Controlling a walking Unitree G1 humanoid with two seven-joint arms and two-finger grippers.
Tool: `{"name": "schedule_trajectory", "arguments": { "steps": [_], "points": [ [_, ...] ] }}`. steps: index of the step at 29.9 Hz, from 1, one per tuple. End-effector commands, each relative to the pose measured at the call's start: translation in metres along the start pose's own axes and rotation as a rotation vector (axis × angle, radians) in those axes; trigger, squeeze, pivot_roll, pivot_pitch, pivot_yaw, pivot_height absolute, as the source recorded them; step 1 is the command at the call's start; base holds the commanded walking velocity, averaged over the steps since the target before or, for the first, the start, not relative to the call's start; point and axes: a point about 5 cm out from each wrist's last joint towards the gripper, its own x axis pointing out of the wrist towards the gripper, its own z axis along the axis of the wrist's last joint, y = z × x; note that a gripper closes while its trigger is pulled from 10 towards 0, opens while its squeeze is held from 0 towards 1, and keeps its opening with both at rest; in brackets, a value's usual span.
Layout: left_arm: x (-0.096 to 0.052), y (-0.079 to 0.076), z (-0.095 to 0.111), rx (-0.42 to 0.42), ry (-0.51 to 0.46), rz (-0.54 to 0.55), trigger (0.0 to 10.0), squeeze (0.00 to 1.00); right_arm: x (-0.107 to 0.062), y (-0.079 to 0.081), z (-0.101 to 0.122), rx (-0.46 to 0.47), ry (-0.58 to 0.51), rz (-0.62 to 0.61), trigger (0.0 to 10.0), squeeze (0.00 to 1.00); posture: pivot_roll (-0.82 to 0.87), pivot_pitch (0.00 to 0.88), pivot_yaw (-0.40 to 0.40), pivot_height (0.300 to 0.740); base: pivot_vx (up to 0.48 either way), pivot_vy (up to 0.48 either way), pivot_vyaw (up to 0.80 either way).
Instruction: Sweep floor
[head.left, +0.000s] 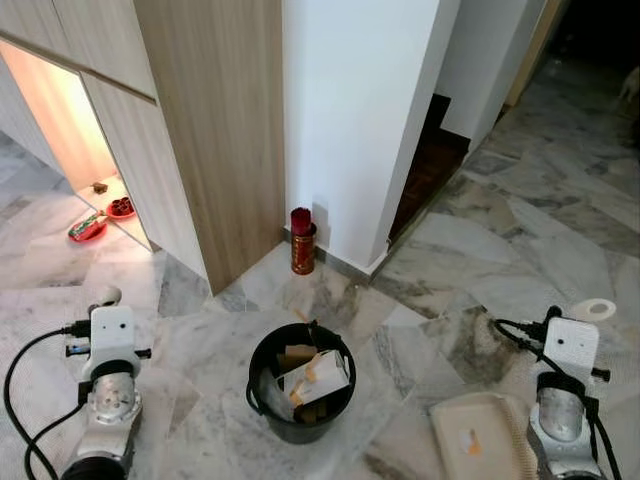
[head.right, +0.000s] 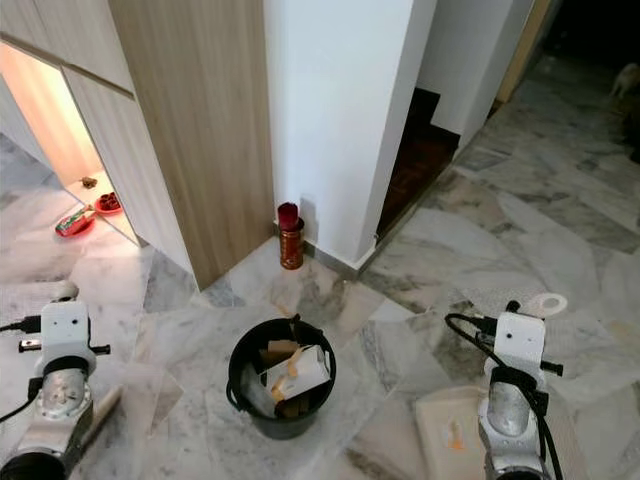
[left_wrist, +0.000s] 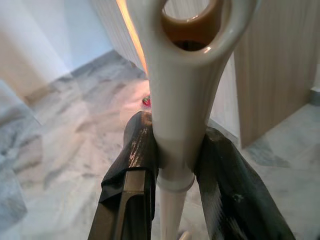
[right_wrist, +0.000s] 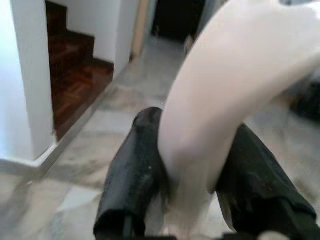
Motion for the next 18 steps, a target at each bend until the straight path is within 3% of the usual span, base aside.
{"name": "schedule_trajectory", "arguments": {
  "steps": [1, 5, 18],
  "points": [
    [0.003, -0.007, 0.015, -0.054, -0.064, -0.006, 10.0, 0.0, -0.002, 0.002, -0.008, 0.083, 0.066, -0.002, 10.0, 0.0, 0.04, 0.016, -0.06, 0.74, 0.0, 0.0, 0.0],
    [0.004, -0.021, 0.024, -0.112, -0.087, -0.027, 10.0, 0.0, -0.009, 0.011, -0.016, 0.133, 0.119, 0.052, 10.0, 0.0, 0.05, 0.019, -0.063, 0.74, 0.0, 0.0, 0.0],
    [0.007, -0.042, 0.042, -0.233, -0.113, -0.087, 10.0, 0.0, -0.014, 0.025, -0.023, 0.181, 0.178, 0.108, 10.0, 0.0, 0.07, 0.0, -0.038, 0.74, 0.0, 0.0, 0.0]
  ]
}}
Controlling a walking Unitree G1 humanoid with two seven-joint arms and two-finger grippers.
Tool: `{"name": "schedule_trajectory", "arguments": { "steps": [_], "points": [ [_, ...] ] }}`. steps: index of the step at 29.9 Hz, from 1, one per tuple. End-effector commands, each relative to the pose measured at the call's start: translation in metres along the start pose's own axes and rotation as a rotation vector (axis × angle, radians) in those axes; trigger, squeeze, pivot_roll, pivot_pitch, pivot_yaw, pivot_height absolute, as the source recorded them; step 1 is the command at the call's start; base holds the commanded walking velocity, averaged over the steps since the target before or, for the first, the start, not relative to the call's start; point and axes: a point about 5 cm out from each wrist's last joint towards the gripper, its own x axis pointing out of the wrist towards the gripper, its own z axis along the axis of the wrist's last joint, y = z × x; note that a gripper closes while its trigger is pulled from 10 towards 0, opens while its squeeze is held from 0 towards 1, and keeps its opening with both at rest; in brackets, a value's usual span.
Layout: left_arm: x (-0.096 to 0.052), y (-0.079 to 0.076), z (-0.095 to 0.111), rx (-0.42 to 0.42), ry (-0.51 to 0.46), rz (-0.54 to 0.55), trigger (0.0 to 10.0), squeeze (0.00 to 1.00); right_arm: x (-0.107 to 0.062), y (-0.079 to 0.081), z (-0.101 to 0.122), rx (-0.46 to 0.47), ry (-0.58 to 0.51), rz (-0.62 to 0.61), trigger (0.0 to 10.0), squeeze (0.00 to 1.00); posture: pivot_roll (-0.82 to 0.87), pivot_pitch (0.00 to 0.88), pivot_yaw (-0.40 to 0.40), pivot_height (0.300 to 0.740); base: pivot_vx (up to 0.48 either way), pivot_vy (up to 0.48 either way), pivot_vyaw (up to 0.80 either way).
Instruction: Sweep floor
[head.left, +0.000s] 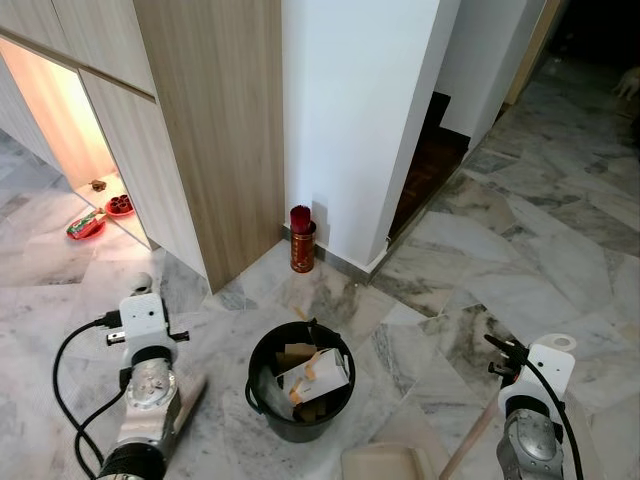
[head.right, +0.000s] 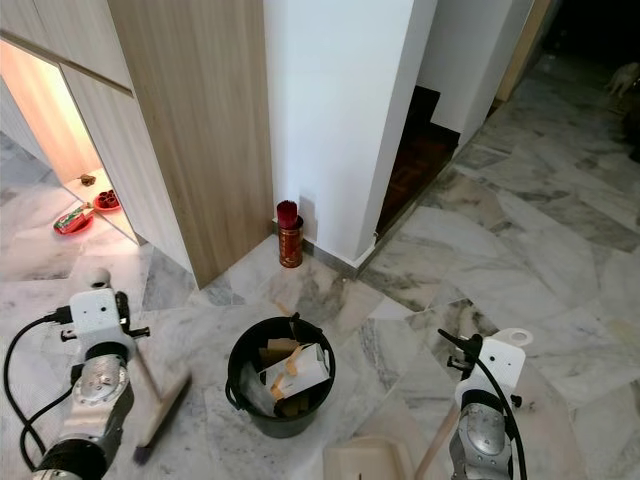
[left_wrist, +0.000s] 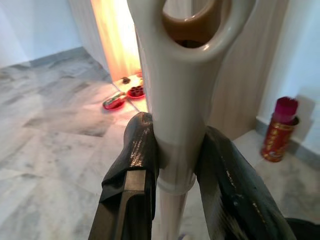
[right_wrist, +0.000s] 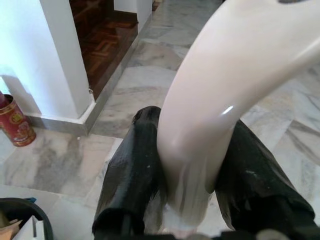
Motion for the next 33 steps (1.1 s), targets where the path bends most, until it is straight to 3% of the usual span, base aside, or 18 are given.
{"name": "schedule_trajectory", "arguments": {
  "steps": [1, 8, 15, 33],
  "points": [
    [0.007, -0.005, 0.014, -0.022, -0.057, -0.014, 10.0, 0.0, 0.004, 0.003, 0.005, 0.023, -0.005, -0.001, 10.0, 0.0, 0.07, 0.0, -0.033, 0.74, 0.0, 0.0, 0.0],
    [0.013, -0.009, 0.017, 0.006, -0.049, -0.075, 10.0, 0.0, 0.007, 0.017, 0.009, 0.079, -0.008, -0.001, 10.0, 0.0, 0.07, 0.0, 0.03, 0.74, 0.0, 0.0, 0.0],
    [0.013, -0.011, 0.013, 0.007, -0.028, -0.075, 10.0, 0.0, 0.008, 0.024, 0.012, 0.079, -0.013, 0.021, 10.0, 0.0, 0.05, 0.0, 0.028, 0.74, 0.0, 0.0, 0.0],
    [0.003, -0.015, 0.003, -0.028, -0.007, -0.046, 10.0, 0.0, 0.018, 0.015, 0.026, 0.054, -0.057, 0.02, 10.0, 0.0, 0.01, 0.01, -0.027, 0.74, 0.0, 0.0, 0.0]
  ]
}}
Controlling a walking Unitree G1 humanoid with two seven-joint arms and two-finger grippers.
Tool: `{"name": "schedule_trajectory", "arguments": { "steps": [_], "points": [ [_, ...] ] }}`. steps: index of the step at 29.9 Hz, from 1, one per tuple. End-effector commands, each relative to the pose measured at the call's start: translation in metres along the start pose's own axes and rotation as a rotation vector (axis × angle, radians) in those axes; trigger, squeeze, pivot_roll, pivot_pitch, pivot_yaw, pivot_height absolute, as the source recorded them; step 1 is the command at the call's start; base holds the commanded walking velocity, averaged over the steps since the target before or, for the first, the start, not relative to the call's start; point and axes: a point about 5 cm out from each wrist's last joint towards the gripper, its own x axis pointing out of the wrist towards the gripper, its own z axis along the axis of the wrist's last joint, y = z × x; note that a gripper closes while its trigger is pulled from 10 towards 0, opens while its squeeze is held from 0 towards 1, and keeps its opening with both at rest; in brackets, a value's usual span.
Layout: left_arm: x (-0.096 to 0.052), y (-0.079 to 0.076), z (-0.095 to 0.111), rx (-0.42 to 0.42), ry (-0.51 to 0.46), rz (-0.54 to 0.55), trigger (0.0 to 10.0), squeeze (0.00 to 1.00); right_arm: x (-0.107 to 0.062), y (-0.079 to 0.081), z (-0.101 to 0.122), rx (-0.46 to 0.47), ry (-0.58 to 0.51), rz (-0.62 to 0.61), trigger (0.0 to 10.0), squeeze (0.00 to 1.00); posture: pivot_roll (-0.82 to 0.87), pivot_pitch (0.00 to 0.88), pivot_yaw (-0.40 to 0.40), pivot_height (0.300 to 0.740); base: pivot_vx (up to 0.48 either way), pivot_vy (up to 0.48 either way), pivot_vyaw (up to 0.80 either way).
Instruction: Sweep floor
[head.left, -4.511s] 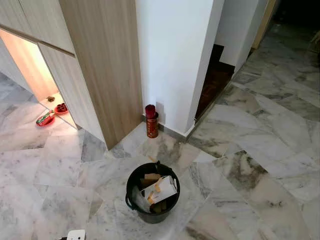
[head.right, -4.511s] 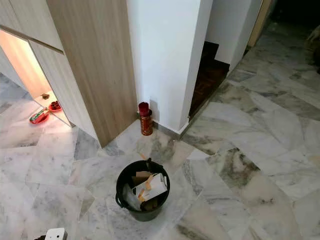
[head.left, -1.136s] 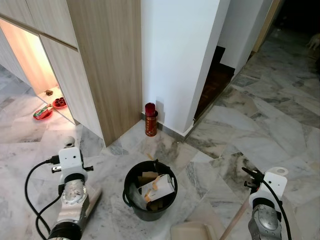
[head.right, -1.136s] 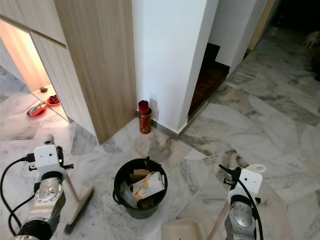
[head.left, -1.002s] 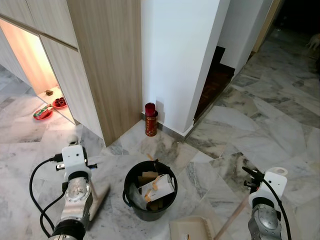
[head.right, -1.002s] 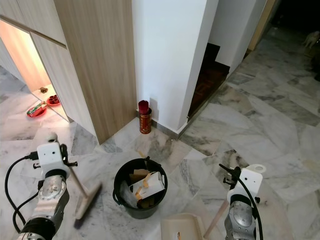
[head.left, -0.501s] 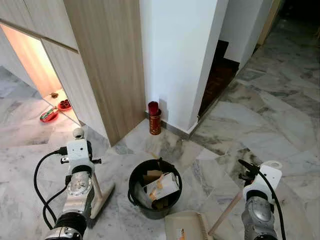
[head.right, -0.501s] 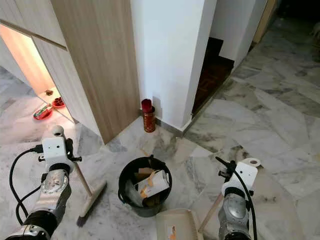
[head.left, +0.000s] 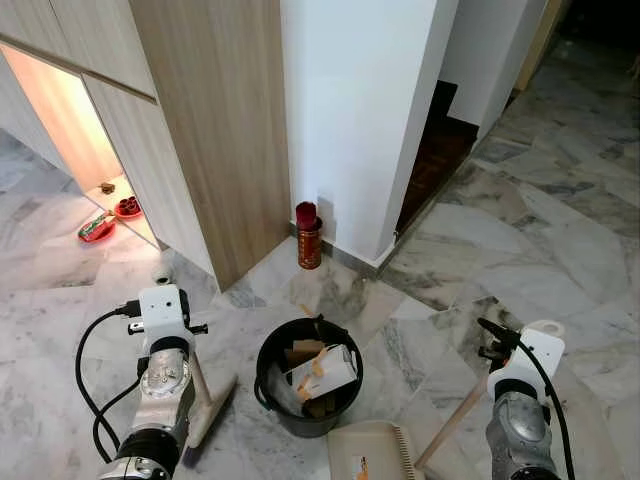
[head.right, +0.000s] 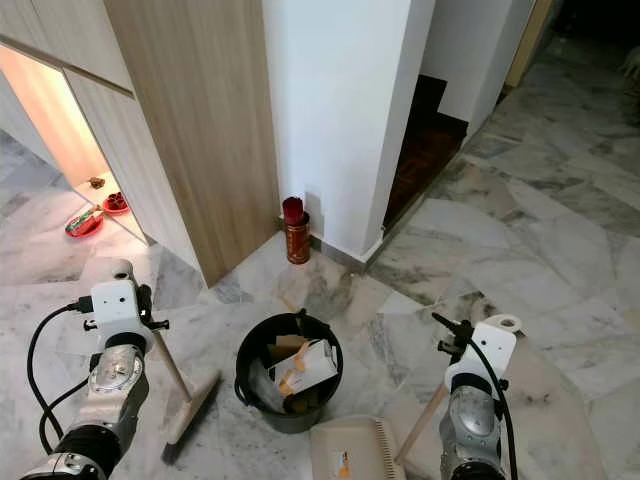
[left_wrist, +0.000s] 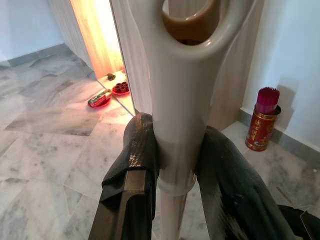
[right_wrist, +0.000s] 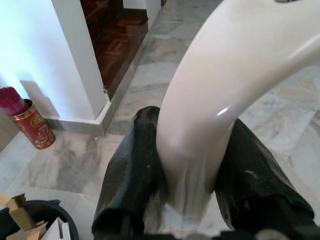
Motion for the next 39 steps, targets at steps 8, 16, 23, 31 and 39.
{"name": "schedule_trajectory", "arguments": {
  "steps": [8, 16, 23, 31, 39],
  "points": [
    [0.001, 0.0009, 0.007, -0.002, -0.044, 0.015, 10.0, 0.0, 0.0049, 0.0016, 0.0109, -0.003, -0.047, 0.007, 10.0, 0.0, 0.01, 0.044, -0.014, 0.74, 0.0, -0.264, 0.0],
    [0.0022, 0.0049, 0.0097, 0.005, -0.057, 0.032, 10.0, 0.0, 0.0044, 0.0028, 0.0095, 0.002, -0.039, 0.007, 10.0, 0.0, 0.02, 0.068, -0.013, 0.74, 0.0, -0.27, 0.0],
    [-0.0005, 0.0079, 0.0045, -0.008, -0.033, 0.06, 10.0, 0.0, 0.0052, 0.0016, 0.0101, 0.006, -0.037, 0.005, 10.0, 0.0, 0.02, 0.073, -0.012, 0.74, 0.0, -0.078, 0.0],
    [-0.0011, 0.0083, 0.0054, -0.004, -0.045, 0.059, 10.0, 0.0, 0.0046, 0.0006, 0.009, 0.008, -0.033, 0.003, 10.0, 0.0, 0.02, 0.071, -0.014, 0.74, -0.171, 0.0, 0.0],
    [-0.0013, 0.008, 0.0055, -0.007, -0.044, 0.06, 10.0, 0.0, 0.0039, 0.0011, 0.0079, 0.008, -0.029, 0.007, 10.0, 0.0, 0.02, 0.064, -0.015, 0.74, -0.372, 0.0, 0.0]
  ]
}}
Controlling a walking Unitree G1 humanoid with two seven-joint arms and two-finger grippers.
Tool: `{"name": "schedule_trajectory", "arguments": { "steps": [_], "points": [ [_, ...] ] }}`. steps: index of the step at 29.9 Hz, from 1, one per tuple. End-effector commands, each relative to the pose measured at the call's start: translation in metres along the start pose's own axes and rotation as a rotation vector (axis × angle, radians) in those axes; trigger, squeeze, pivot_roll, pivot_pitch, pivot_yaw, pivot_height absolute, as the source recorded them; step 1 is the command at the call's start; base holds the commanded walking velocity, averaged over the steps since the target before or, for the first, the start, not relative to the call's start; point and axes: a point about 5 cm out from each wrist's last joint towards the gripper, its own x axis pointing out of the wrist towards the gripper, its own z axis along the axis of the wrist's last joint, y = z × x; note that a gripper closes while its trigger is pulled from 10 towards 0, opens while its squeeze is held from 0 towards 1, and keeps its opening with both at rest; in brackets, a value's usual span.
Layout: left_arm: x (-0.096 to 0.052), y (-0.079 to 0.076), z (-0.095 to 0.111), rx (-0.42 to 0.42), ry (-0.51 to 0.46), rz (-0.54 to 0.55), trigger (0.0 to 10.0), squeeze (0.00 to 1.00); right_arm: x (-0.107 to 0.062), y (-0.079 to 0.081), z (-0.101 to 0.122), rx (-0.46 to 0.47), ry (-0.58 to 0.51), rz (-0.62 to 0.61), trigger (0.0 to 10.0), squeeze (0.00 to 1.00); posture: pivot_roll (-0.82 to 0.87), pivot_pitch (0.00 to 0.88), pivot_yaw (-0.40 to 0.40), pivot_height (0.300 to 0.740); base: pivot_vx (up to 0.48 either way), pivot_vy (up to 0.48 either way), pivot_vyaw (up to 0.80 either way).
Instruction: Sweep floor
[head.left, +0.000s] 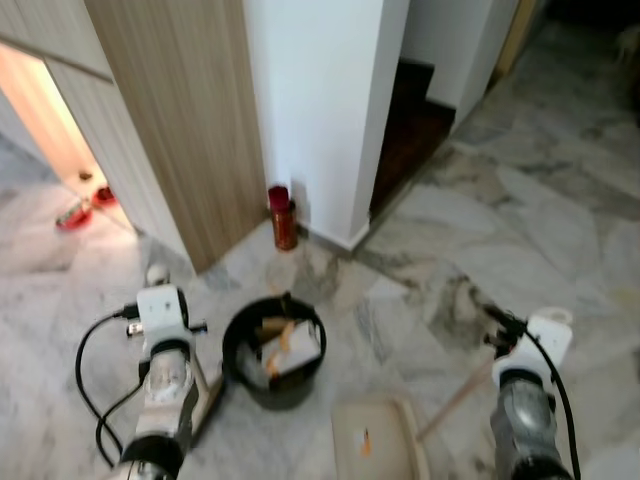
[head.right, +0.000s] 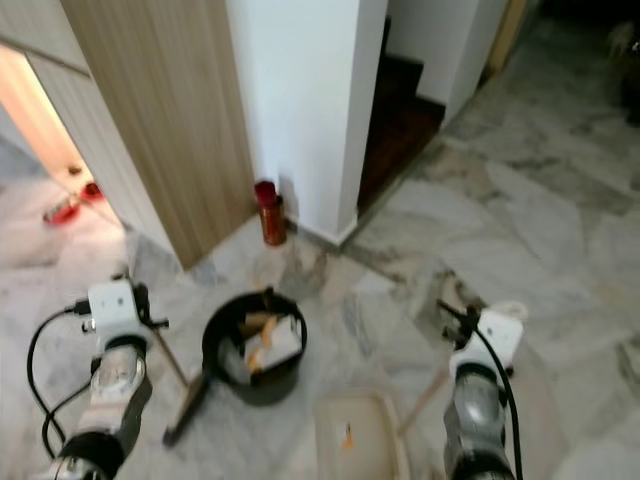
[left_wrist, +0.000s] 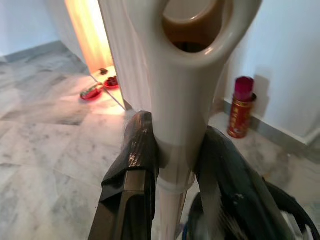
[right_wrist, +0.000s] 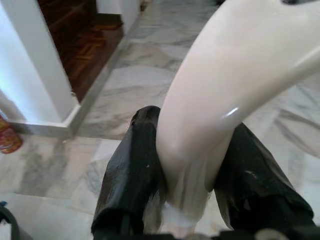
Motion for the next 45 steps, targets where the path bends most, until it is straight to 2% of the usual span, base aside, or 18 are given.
{"name": "schedule_trajectory", "arguments": {
  "steps": [1, 5, 15, 23, 28, 45],
  "points": [
    [0.0012, 0.0055, 0.0024, 0.005, -0.014, 0.017, 10.0, 0.0, -0.0019, -0.0001, -0.0035, 0.0, 0.016, 0.002, 10.0, 0.0, 0.02, 0.064, -0.015, 0.74, -0.469, 0.0, 0.0],
    [0.0009, 0.0046, 0.0031, 0.003, -0.019, 0.016, 10.0, 0.0, -0.0023, -0.0001, -0.0043, -0.001, 0.02, 0.003, 10.0, 0.0, 0.02, 0.058, -0.016, 0.74, -0.312, 0.0, 0.0],
    [0.0019, 0.0036, 0.0027, 0.026, -0.012, 0.007, 10.0, 0.0, -0.0026, -0.0005, -0.0051, -0.003, 0.026, 0.006, 10.0, 0.0, 0.03, 0.046, -0.015, 0.74, 0.0, -0.028, 0.0],
    [0.0009, 0.0024, 0.002, 0.022, -0.01, 0.009, 10.0, 0.0, -0.0025, -0.0015, -0.0058, 0.027, 0.033, 0.003, 10.0, 0.0, 0.02, 0.054, -0.022, 0.74, 0.0, -0.426, 0.0],
    [0.0, 0.0015, 0.0002, 0.021, -0.002, 0.006, 10.0, 0.0, -0.004, 0.003, -0.0077, 0.017, 0.039, 0.019, 10.0, 0.0, 0.01, 0.054, -0.021, 0.74, 0.0, -0.431, -0.61],
    [0.0, -0.0028, 0.0015, 0.016, -0.006, -0.009, 10.0, 0.0, -0.0042, 0.0054, -0.0057, 0.017, 0.021, 0.025, 10.0, 0.0, 0.0, 0.048, -0.018, 0.74, 0.0, -0.429, 0.0]
  ]
}}
